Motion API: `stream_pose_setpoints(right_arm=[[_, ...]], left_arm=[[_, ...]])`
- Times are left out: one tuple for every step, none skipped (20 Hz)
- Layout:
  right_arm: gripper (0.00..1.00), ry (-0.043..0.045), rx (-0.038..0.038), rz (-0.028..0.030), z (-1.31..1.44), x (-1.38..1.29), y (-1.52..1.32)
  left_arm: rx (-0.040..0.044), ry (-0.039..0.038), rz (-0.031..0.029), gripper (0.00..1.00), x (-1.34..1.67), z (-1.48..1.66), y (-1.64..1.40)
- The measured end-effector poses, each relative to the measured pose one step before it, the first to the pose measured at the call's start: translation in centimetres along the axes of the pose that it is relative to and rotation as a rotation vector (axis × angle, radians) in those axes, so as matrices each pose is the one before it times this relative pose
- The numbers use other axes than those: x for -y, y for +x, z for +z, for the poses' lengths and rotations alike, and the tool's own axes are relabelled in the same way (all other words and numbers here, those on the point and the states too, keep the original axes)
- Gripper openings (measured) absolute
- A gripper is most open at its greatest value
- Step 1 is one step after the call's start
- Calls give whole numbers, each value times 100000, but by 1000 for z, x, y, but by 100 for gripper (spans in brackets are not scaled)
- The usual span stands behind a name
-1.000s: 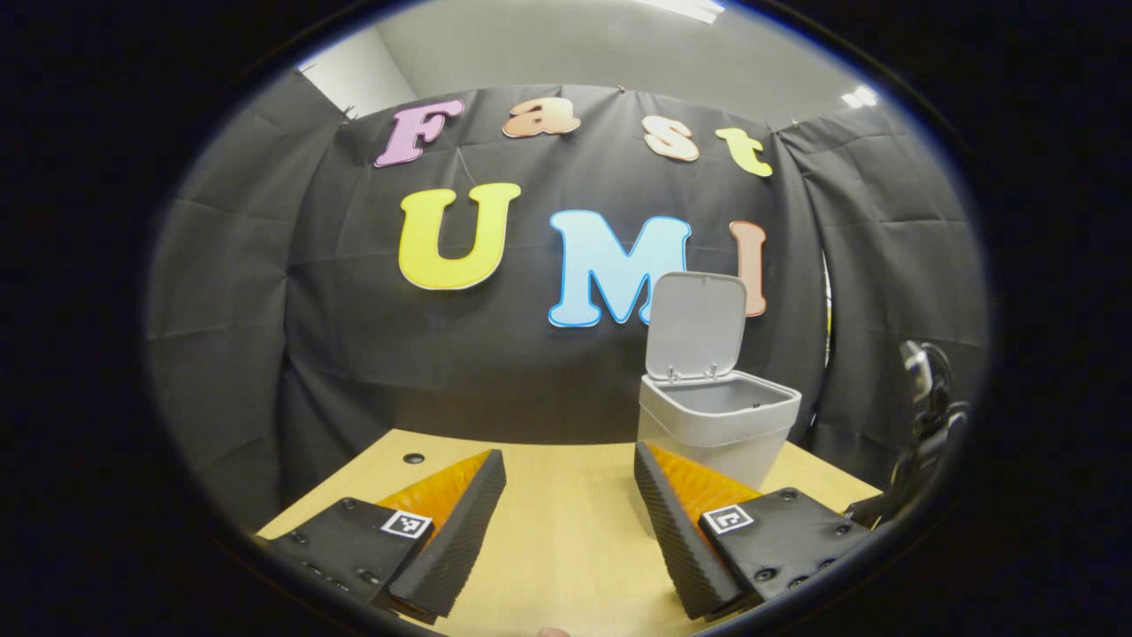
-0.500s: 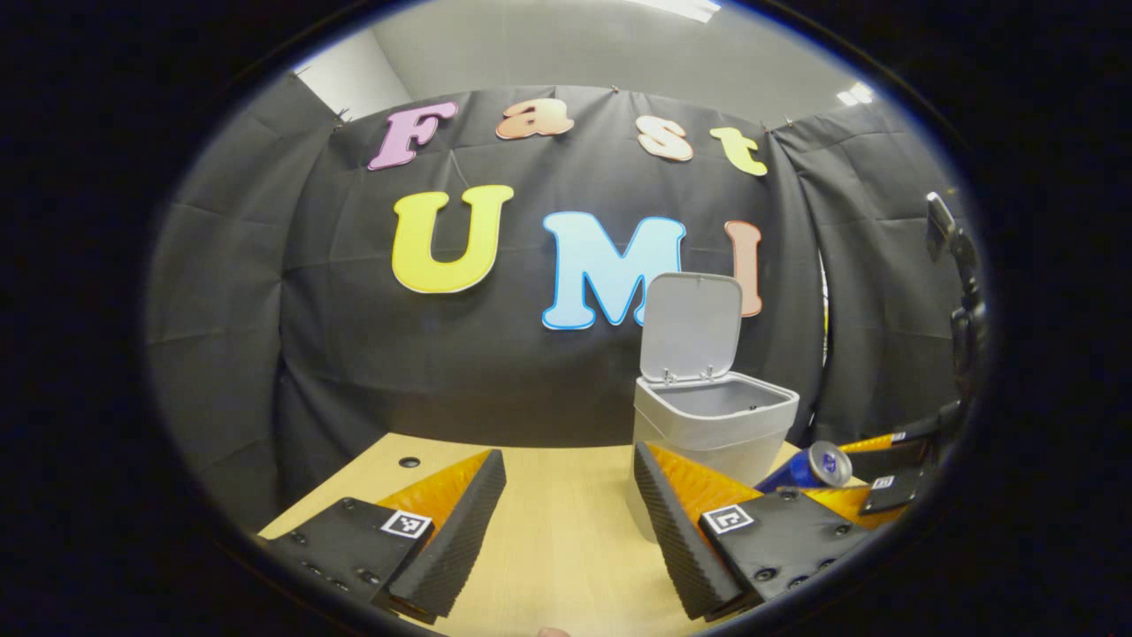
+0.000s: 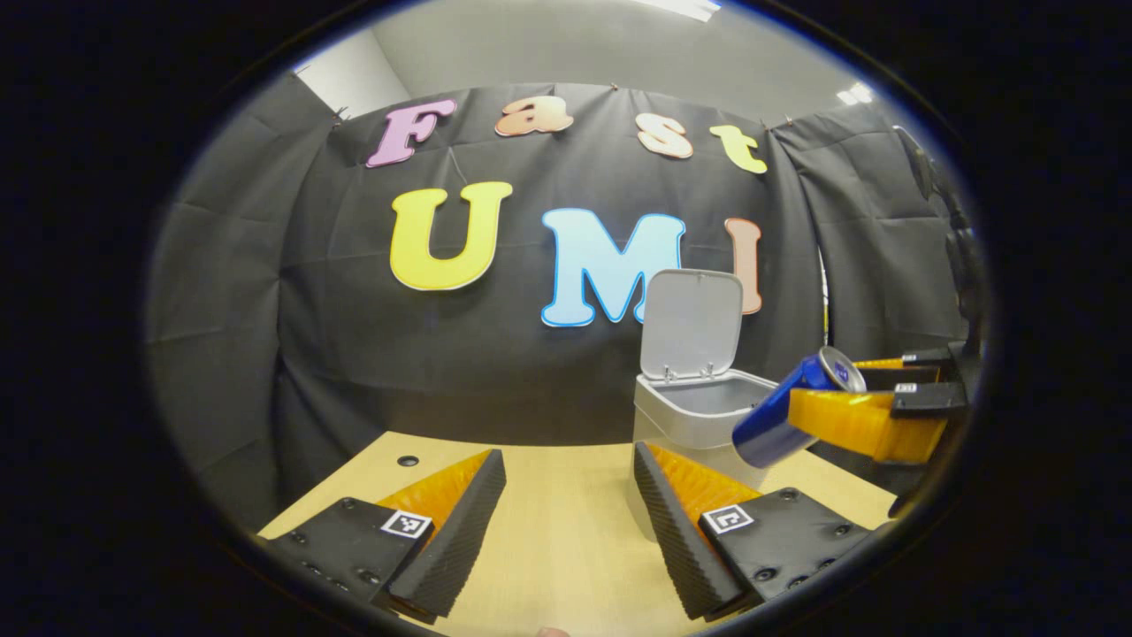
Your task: Press the lid of the desktop garbage bin to open it, pick up the crumpled paper on the desktop and throw it into the bin, then pick up the pop can on the desktop and drop it into the bin, and finally close the garbage bin lid.
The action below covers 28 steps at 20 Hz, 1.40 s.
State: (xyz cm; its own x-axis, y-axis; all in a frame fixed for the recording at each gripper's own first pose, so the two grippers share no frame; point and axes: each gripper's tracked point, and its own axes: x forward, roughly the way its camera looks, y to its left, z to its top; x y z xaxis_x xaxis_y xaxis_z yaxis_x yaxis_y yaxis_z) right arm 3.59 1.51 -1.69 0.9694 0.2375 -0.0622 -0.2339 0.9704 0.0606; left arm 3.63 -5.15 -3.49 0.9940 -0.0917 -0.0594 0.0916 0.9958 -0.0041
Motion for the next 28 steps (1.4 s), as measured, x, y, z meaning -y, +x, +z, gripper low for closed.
stream_pose_setpoints(right_arm=[[83,-1061,2012,-864,649,253,249],[83,-1351,1847,-826,466,290,447],[83,-1493,1579,-571,520,205,362],[83,-1435,1577,-260,484,74,587],[83,-1135,1791,-612,517,186,588],[83,-782,1598,-507,516,289,659],[83,-557,1532,-338,306,142,642],[83,-609,1096,-606,196,105,727],[83,-681,386,-615,79,248,702],[83,-775,-288,-335,-199,73,665],[83,-621,-333,-552,-132,91,502],[83,-424,-1361,1,-411,-39,449],[83,82,-809,-156,-290,-2,372],[83,242,-741,52,-290,2,488],[83,300,-15,-276,-114,-1,424],[83,91,-986,-259,-443,130,491],[83,70,-1129,-155,-400,62,408],[83,267,-1219,-618,-408,43,257],[84,225,-1173,-331,-245,34,242],[83,228,-817,-26,-372,-76,263],[83,39,-706,63,-135,-48,132],[83,-95,-730,35,-320,-149,200],[83,-251,-743,-172,-211,6,225],[83,-260,-1146,291,-453,-90,187],[84,165,-1630,-172,-398,-6,280],[85,571,-1104,-45,-343,5,211],[84,797,-355,-113,-62,-50,90],[84,723,-273,-115,-71,13,33]], left_arm=[[72,152,201,96,-149,43,26],[-72,197,241,96,-110,22,52],[-132,60,234,95,-106,13,51],[-32,-89,98,96,-78,-52,97],[-145,-52,225,95,-62,-41,-59],[-112,-58,177,96,-36,-24,68],[-8,-144,247,95,-87,-48,-72],[149,-112,213,95,-97,91,6],[45,85,134,96,6,-25,-6],[7,220,358,96,-88,32,-21],[176,63,304,96,-96,114,-2],[94,48,505,96,-90,66,-58],[73,-96,434,95,-191,-56,-211],[-135,-125,407,96,-95,-87,-17],[-140,-119,503,95,-160,-59,29],[-130,-52,414,95,-171,-39,-89],[20,53,452,95,-129,77,-122],[105,104,249,95,-79,82,-68],[167,144,268,96,-83,-20,62],[98,113,289,96,-133,47,-55],[62,-27,248,96,-50,14,-159],[-37,-149,122,95,-3,-7,-98],[-41,-246,-35,95,31,-39,-27],[-105,-207,-54,96,67,60,-41],[-16,-76,-33,95,-43,-68,60],[213,95,-65,96,14,6,-96],[357,164,26,96,64,193,-90],[218,137,57,96,-19,103,-46]])
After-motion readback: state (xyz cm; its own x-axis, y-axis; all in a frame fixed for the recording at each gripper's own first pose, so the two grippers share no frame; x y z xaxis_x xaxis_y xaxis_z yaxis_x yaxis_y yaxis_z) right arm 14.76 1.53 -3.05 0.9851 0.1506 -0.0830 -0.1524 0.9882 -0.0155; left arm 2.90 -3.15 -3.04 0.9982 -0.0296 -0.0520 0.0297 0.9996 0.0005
